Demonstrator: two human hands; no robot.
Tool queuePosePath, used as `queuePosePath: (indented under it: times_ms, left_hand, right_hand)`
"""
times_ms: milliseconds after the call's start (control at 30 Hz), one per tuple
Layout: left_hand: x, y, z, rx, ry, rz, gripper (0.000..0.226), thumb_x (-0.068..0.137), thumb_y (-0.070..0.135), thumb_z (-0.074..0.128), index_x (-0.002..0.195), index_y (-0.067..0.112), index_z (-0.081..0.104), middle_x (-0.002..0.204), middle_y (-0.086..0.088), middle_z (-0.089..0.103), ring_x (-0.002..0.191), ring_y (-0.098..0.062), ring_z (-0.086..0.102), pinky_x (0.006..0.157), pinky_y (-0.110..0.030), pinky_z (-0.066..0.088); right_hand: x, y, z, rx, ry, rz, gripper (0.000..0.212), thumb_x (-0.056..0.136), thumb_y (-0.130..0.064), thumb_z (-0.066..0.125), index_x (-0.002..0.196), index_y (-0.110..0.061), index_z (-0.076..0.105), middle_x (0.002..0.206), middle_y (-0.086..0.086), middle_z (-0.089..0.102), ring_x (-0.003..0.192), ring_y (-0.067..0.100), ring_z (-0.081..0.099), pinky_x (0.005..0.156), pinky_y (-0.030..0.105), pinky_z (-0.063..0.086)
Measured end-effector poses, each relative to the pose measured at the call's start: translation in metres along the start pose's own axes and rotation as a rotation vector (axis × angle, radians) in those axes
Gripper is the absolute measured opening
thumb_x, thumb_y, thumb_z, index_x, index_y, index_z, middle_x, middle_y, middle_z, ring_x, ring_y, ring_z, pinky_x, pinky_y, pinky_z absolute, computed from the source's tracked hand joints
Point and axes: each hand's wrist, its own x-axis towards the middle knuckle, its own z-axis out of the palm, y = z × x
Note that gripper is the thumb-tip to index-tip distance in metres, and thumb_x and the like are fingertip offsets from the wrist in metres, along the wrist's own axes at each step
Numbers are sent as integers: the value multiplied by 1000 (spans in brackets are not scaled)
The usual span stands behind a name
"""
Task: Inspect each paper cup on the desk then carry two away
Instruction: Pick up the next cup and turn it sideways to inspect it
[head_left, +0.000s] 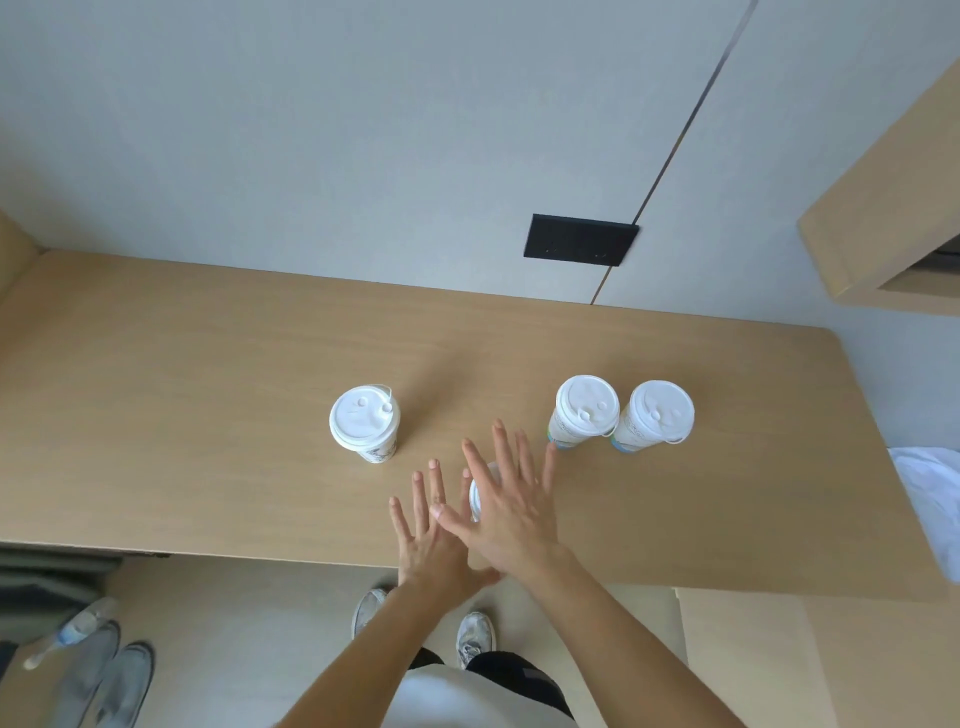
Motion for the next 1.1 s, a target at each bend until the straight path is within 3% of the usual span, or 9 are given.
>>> queuePosePath:
  times_ms: [367, 600, 733, 800, 867, 933, 1000, 1067, 1100]
  left_hand:
    - [11, 6, 5, -54, -4, -69, 123, 75, 86, 46, 159, 32, -27, 161, -12, -44, 150, -36, -38, 121, -67, -11]
    - [9, 7, -3, -90, -66, -54, 126, 76, 82, 54, 147, 34, -38, 163, -12, -42, 152, -35, -35, 124, -64, -7]
    - [6, -2, -15, -205, -147, 4, 120, 79, 72, 68, 161, 40, -14, 162, -10, -43, 157, -37, -21, 126, -59, 8]
    - [4, -8, -20, -314, -165, 61, 103, 85, 68, 66, 161, 48, -1, 167, -10, -33, 159, -38, -10, 126, -56, 16]
    - [-2, -14, -27, -515, -156, 92, 86, 90, 67, 61, 155, 60, 6, 173, -11, -11, 161, -30, -3, 126, -49, 20]
    - [-13, -18, -41, -743, -109, 100, 70, 96, 62, 57, 154, 61, 19, 172, 2, 16, 160, -13, 2, 126, -36, 20]
    - [-25, -21, -60, -926, -54, 79, 55, 101, 54, 54, 153, 52, 36, 157, 23, 30, 157, -4, 12, 125, -30, 20]
    - [-36, -24, -78, -1015, -5, 39, 39, 104, 47, 51, 143, 47, 53, 144, 26, 46, 147, -6, 39, 118, -32, 37]
    - [-41, -26, -87, -1046, 3, 16, 32, 106, 44, 50, 136, 46, 60, 135, 23, 58, 132, -9, 54, 107, -32, 49]
  right_hand:
    - [7, 0, 19, -4, 147, 30, 87, 76, -83, 57, 141, -24, 63, 155, 18, 52, 135, 43, 54, 104, 59, 48]
    - [6, -2, 16, -17, 138, 66, 72, 80, -68, 57, 137, -25, 63, 147, 13, 58, 121, 35, 59, 94, 48, 53]
    - [8, 7, 10, 195, 173, 141, 58, 82, -50, 54, 129, -19, 67, 129, 6, 67, 110, 33, 66, 87, 46, 58]
    - [6, 14, -4, 424, 91, 302, 57, 87, -46, 64, 138, -21, 62, 134, -1, 64, 123, 27, 61, 100, 41, 52]
    - [3, 25, -19, 724, 44, 534, 56, 88, -44, 74, 139, -25, 61, 137, -4, 63, 128, 19, 58, 101, 33, 46]
    - [-4, 35, -35, 1091, 38, 760, 52, 80, -48, 79, 127, -28, 69, 129, -2, 67, 116, 18, 64, 85, 31, 48]
    - [-13, 37, -48, 1293, -13, 851, 46, 72, -52, 79, 112, -30, 76, 118, 0, 73, 103, 18, 68, 72, 31, 47]
    - [-22, 36, -58, 1360, -82, 849, 35, 77, -49, 80, 104, -27, 77, 105, -2, 73, 94, 19, 68, 66, 30, 44]
    - [-26, 34, -61, 1378, -115, 836, 31, 81, -48, 79, 101, -26, 76, 101, -2, 73, 91, 20, 68, 64, 30, 42]
